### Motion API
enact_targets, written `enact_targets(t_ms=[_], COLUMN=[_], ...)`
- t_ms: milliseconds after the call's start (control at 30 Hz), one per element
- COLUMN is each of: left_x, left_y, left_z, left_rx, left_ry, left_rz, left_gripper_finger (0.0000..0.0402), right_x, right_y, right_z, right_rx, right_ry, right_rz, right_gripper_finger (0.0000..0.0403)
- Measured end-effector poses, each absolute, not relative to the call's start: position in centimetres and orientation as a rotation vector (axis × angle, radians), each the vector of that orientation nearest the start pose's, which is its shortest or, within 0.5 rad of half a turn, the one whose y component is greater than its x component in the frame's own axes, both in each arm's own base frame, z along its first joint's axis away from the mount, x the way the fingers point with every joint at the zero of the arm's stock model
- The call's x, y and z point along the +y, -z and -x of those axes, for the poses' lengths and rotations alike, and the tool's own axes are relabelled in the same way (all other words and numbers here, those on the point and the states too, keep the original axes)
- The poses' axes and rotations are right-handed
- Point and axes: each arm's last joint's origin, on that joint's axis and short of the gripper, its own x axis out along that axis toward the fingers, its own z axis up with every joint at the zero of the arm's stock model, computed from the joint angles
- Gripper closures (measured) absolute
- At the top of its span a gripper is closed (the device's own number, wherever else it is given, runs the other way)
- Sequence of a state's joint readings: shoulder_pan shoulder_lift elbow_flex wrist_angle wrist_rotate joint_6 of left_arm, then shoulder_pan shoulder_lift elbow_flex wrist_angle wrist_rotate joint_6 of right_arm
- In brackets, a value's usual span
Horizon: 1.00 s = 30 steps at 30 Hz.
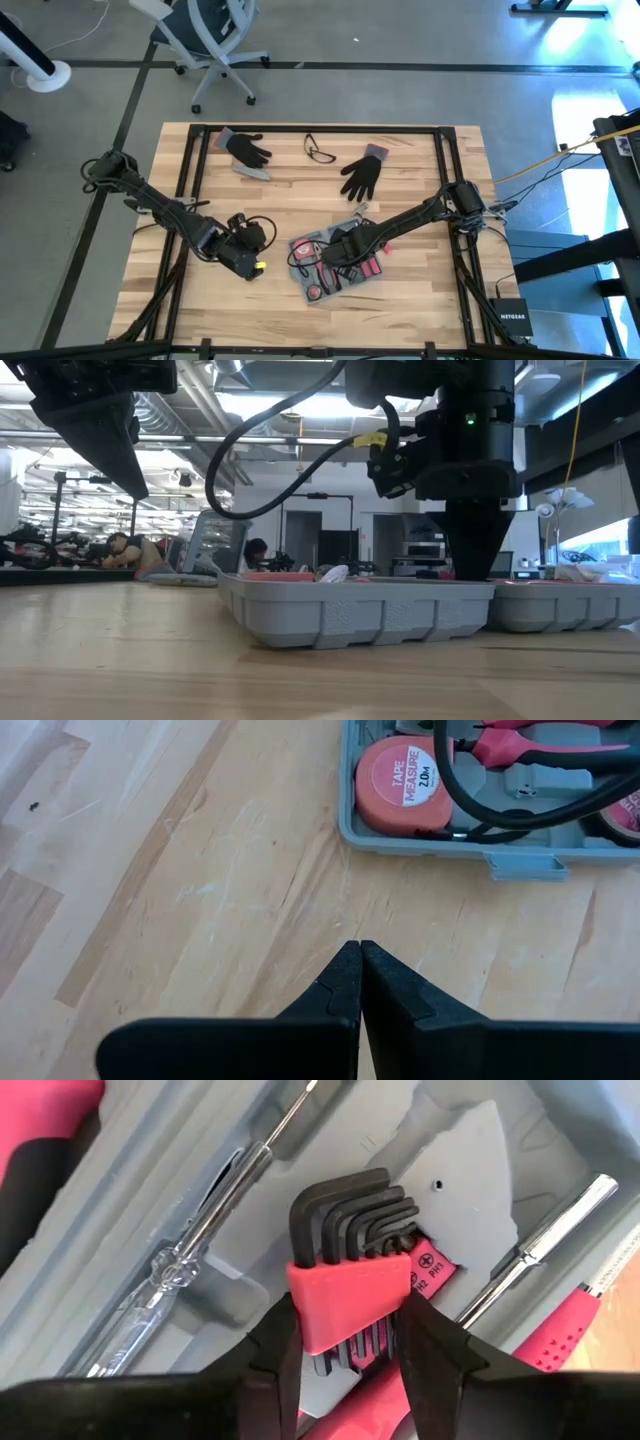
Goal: Prefit tool cases
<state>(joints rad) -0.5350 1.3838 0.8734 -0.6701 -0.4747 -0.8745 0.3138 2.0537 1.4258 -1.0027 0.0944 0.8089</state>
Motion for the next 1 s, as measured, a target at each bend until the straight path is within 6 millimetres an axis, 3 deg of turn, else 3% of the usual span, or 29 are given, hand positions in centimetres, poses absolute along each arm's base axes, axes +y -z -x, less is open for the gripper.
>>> enact_targets(t_ms=[333,600,1000], left_x=[-11.6,-11.6,-11.6], left_y=[-20.9,-20.9,-20.9], left_z=[-22.1,-22.2,-22.2], left_rx=[0.946,0.946,0.945], left_ry=[-0.384,-0.384,-0.388], left_rz=[0.226,0.227,0.233], left_gripper_finger=[0.0401,0.0401,0.0401], right_x=[11.1,11.3,11.6], right_y=[-14.7,-16.4,-18.2], right_z=[-35.2,-36.1,-37.1], right_rx=[1.541,1.508,1.454], right_ry=[0.487,0.492,0.455], right_rz=[-0.298,-0.268,-0.267], right_gripper_finger=[0.0279,0.0286,0.035])
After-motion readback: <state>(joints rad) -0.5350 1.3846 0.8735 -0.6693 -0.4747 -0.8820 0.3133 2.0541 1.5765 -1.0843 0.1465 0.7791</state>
